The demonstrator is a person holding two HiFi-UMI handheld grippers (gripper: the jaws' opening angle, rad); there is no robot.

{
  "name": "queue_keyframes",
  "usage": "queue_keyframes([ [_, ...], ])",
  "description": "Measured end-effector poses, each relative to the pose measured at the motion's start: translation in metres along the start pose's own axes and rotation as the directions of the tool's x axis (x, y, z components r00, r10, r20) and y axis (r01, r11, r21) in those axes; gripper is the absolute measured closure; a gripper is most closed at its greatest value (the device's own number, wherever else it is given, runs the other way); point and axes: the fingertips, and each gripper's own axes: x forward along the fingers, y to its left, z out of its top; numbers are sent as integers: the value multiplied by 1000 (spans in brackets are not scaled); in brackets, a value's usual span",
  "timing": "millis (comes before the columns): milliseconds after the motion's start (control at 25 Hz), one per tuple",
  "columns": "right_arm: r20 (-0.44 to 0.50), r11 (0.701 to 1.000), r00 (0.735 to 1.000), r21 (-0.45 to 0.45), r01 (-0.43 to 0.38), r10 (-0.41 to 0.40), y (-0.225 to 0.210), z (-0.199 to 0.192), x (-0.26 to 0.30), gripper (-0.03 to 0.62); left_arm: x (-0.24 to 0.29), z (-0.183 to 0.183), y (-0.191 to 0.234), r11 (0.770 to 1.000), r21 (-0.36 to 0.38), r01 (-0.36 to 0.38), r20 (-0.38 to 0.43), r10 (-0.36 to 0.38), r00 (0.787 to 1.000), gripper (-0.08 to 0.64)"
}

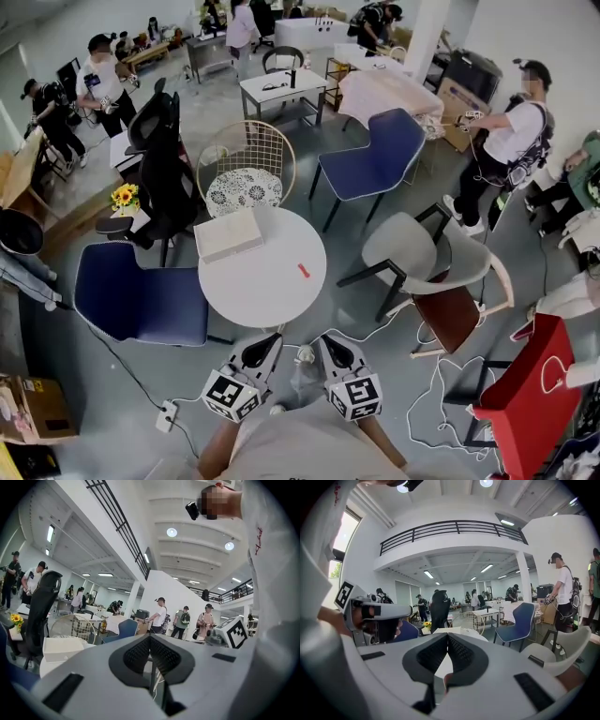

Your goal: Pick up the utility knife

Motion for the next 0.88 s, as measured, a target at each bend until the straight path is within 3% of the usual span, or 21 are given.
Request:
queue_keyframes([
  [280,33,1000,999,7,-17,17,-46,30,47,575,53,27,34,1000,23,-18,2,18,1000,546],
  [880,27,997,997,11,-77,77,-111,57,121,575,136,42,79,998,22,-57,-19,58,998,546],
])
